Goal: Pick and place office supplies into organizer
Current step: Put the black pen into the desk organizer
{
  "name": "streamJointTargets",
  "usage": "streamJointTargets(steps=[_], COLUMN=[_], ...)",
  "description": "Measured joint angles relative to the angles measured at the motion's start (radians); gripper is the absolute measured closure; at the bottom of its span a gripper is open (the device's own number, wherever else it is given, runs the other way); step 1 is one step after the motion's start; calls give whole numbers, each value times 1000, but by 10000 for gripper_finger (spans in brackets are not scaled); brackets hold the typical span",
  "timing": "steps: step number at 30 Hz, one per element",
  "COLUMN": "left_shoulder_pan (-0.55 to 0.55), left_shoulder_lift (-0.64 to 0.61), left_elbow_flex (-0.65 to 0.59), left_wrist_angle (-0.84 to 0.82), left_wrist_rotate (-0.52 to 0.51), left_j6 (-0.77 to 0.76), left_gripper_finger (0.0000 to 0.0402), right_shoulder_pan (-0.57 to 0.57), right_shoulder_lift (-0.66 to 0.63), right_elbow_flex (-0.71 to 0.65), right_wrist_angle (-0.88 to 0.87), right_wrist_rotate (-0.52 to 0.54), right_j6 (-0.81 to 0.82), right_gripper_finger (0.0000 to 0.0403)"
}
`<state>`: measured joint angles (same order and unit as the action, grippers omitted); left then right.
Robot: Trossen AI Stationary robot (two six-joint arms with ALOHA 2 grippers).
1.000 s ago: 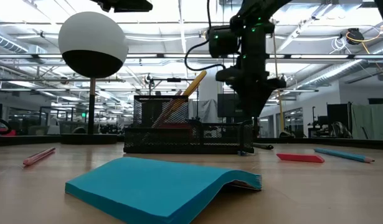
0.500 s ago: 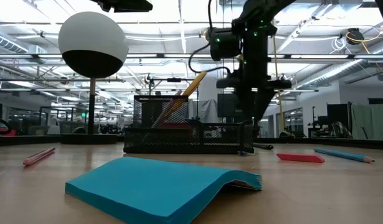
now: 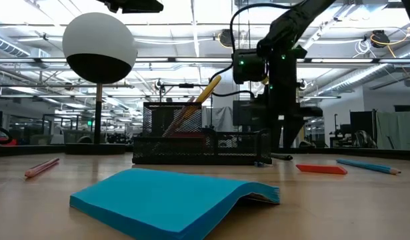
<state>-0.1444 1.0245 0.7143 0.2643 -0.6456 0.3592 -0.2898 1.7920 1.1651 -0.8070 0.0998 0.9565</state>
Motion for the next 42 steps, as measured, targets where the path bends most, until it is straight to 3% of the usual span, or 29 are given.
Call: streamJointTargets(steps=[16,28,42], left_shoulder_pan=[0,0,0], left_shoulder_lift=[0,0,0], left_elbow_flex=[0,0,0], left_wrist_angle=[0,0,0], left_wrist_rotate=[0,0,0], left_j6=[0,0,0], left_gripper_finger=[282,282,282], right_shoulder_pan=[3,3,1], right_shoulder_lift=[80,79,80], right_elbow_flex=[-41,-43,-43], right_wrist_angle=[82,90,89], right_wrist_rotate=[-44,-54,-71], right_j6=[-26,-64,-155], right_gripper_finger=[282,387,389])
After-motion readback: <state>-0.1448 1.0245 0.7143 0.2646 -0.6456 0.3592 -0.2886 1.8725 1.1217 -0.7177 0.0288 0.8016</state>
